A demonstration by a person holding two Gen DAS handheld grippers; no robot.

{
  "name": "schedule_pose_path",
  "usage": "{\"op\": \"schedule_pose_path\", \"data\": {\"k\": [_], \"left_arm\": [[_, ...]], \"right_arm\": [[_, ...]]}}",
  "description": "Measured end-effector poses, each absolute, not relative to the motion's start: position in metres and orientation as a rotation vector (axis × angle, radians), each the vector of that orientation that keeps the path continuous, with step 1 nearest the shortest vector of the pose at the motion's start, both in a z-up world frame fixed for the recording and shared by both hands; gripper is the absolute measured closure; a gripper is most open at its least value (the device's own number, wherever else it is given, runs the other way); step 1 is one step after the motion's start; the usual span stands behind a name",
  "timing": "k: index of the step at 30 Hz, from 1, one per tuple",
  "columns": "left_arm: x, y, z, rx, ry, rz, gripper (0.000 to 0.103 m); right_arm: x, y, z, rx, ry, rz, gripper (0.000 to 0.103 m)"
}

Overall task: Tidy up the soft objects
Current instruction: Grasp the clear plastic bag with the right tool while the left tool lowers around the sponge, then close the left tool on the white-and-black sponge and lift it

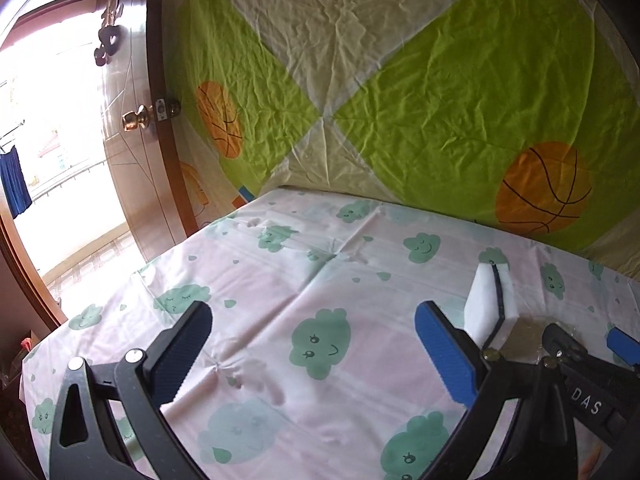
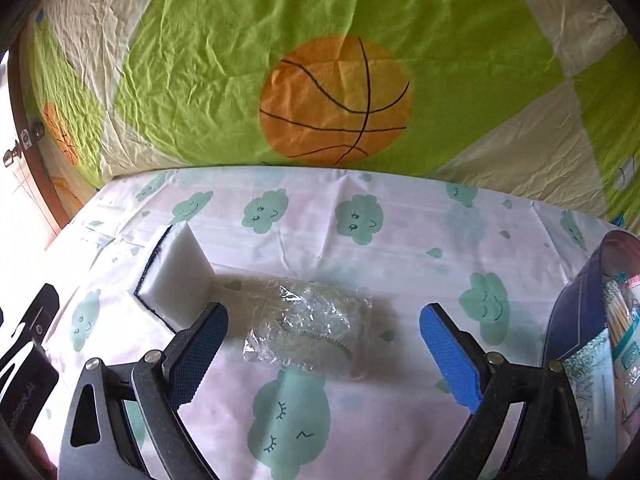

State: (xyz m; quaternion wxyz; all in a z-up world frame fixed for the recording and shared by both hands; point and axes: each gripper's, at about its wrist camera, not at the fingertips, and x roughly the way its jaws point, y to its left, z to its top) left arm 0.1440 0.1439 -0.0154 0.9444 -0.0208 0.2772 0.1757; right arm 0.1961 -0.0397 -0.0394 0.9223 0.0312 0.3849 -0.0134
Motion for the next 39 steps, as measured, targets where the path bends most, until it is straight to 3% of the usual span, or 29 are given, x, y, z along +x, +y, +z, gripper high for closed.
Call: {"op": "schedule_pose_path", "data": {"k": [5,13,22,31,36,38,39], "left_arm": [[0.145,0.148,-0.016,-0.059,0.577,0.356,0.001],[0.146,0.154,-0.018,-0.095,0.588,0.352,0.001],[0.14,0.153,-0.015,-0.114,0.552,0.295,0.001],[0.141,0.12,-0.007,-0.077,0.512,0.164,0.002],[0.166,0.081,-0.008,-0.027,0.559,0.067,0.011],[0.182,0.068,-0.012,-0.008,0.6,0.078,0.028],[0.19,0.063,-0.016,-0.02,0.627,0.065,0.032]], "right_arm": [[0.218,-0.029,-0.058,0.033,0.916,-0.001,0.033],[0.204,-0.045,-0.055,0.105,0.866,0.062,0.061],[0.112,-0.064,-0.013,0.093,0.516,0.18,0.063],[0.055,-0.068,0.0,-0.037,0.354,0.041,0.062],[0.055,-0.07,0.002,-0.043,0.348,0.041,0.062],[0.056,-0.069,0.001,-0.04,0.345,0.037,0.062],[0.056,-0.07,0.001,-0.04,0.344,0.033,0.062]]}}
